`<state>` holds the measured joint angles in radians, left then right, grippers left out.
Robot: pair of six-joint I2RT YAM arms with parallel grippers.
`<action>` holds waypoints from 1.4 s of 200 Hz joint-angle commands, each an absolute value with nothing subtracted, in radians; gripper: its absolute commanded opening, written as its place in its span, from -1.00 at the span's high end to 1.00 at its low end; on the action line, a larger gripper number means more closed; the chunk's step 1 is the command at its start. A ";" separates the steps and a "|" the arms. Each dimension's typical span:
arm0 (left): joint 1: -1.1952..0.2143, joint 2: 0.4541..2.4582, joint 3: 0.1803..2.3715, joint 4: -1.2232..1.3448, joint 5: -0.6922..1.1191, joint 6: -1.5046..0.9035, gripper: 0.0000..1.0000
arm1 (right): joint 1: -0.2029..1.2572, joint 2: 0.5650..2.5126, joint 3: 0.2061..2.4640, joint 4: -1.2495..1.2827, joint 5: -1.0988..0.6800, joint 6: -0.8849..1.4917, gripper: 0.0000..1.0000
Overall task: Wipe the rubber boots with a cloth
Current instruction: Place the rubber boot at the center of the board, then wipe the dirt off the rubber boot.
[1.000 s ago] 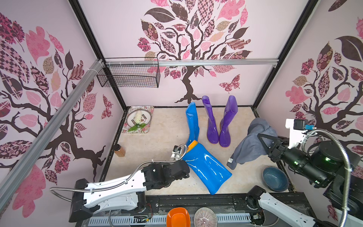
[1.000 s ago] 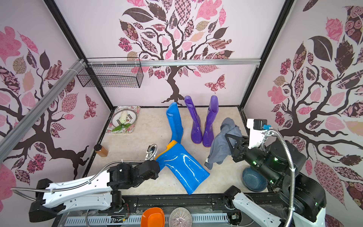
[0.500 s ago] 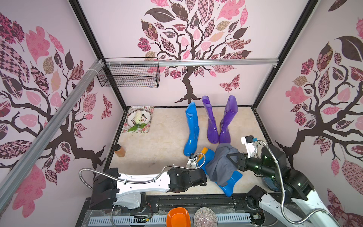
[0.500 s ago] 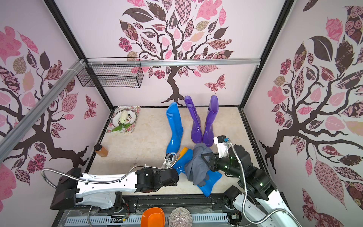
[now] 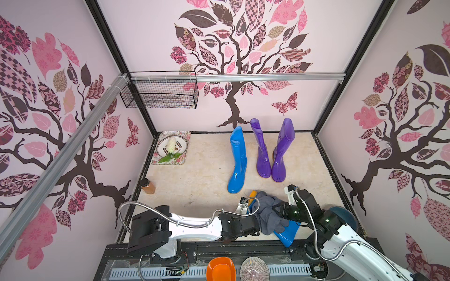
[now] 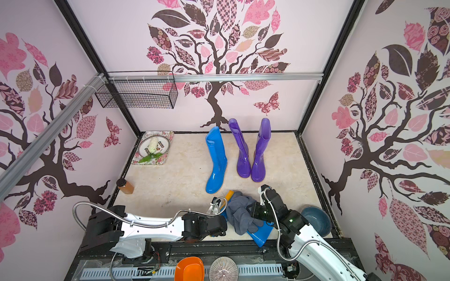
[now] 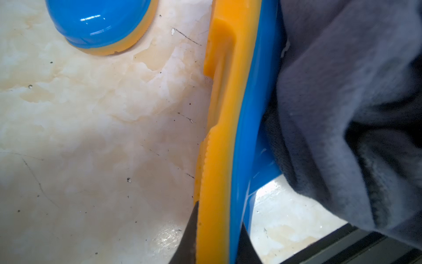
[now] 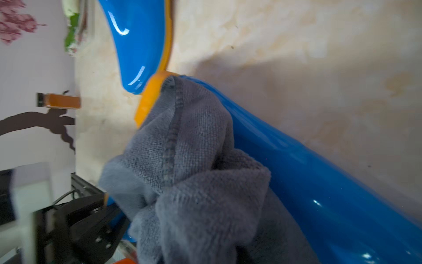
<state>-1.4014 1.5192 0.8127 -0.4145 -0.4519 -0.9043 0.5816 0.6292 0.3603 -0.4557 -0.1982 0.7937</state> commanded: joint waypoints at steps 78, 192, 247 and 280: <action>-1.375 1.520 0.684 -0.189 -0.451 -0.877 1.00 | 0.737 1.180 0.436 0.186 -0.222 0.871 1.00; -1.367 1.452 0.575 -0.121 -0.444 -0.912 1.00 | 0.765 0.666 0.390 -0.546 0.298 0.952 1.00; -1.369 1.469 0.606 -0.123 -0.445 -0.889 1.00 | 0.804 1.031 0.462 -0.028 -0.173 0.859 1.00; -1.384 1.464 0.616 -0.122 -0.449 -0.864 1.00 | 0.850 1.173 0.517 0.189 -0.254 0.846 1.00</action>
